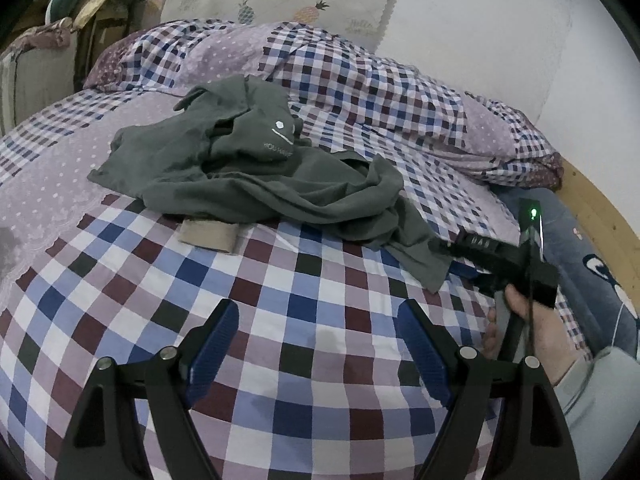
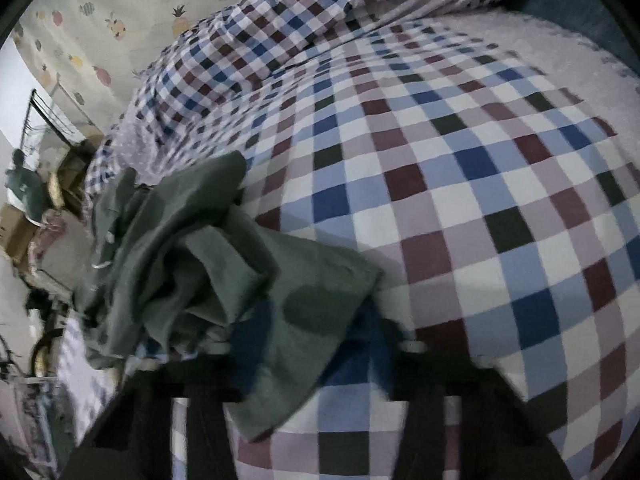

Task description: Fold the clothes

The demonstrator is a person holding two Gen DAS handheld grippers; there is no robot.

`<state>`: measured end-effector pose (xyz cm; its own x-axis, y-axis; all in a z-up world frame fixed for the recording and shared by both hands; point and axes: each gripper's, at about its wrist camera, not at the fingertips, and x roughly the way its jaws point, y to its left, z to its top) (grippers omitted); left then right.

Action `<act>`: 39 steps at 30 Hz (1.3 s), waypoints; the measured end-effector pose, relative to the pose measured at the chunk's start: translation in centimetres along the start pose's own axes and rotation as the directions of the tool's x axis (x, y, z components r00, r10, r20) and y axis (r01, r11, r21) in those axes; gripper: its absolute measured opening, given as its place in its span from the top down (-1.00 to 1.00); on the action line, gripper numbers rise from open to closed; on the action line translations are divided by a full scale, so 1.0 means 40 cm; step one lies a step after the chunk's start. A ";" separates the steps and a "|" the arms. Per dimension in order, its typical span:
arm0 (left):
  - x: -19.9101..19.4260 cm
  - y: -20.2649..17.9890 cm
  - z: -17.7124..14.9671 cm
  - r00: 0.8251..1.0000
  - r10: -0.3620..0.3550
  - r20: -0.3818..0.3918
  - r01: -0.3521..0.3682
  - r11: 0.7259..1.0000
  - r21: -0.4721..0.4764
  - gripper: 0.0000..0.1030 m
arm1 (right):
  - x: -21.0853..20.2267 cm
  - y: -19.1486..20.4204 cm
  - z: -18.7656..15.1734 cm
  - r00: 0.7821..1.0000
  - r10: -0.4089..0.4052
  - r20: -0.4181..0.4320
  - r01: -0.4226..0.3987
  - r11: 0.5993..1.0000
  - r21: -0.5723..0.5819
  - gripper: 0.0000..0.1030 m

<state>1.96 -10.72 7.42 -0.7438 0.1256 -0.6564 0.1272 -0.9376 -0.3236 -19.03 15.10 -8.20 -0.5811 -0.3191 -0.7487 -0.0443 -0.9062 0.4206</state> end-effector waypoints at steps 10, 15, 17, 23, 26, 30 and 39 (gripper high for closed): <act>0.000 0.004 0.003 1.000 -0.010 0.005 0.010 1.000 -0.013 -0.66 | -0.117 0.000 0.009 0.988 -0.015 0.152 0.021 0.999 -0.038 0.99; -0.003 0.020 0.009 1.000 -0.020 0.013 0.020 0.999 -0.045 -0.65 | -0.251 -0.086 0.062 0.964 -0.084 0.253 0.079 0.996 0.032 0.99; -0.008 0.023 0.012 1.000 -0.023 0.021 0.024 0.998 -0.052 -0.64 | -0.291 -0.117 0.078 0.954 -0.115 0.275 0.103 0.993 0.058 0.99; -0.019 0.029 0.018 0.998 -0.032 0.044 0.035 0.997 -0.068 -0.64 | -0.481 -0.267 0.105 0.902 -0.242 0.359 0.204 0.969 0.139 1.00; -0.025 0.026 0.019 0.998 -0.040 0.056 0.044 0.997 -0.068 -0.64 | -0.593 -0.358 0.108 0.868 -0.303 0.395 0.246 0.951 0.188 1.00; -0.034 0.021 0.020 0.996 -0.056 0.071 0.060 0.997 -0.058 -0.64 | -0.707 -0.433 0.126 0.819 -0.375 0.435 0.306 0.926 0.221 1.00; -0.045 0.012 0.018 0.992 -0.090 0.089 0.094 0.995 -0.039 -0.64 | -0.899 -0.539 0.213 0.617 -0.625 0.477 0.504 0.780 0.371 1.00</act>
<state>2.87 -11.64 8.93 -0.8080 0.1798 -0.5611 0.0824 -0.9085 -0.4097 -4.13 48.47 14.02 -0.7189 0.5023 -0.4806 -0.6287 -0.7647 0.1412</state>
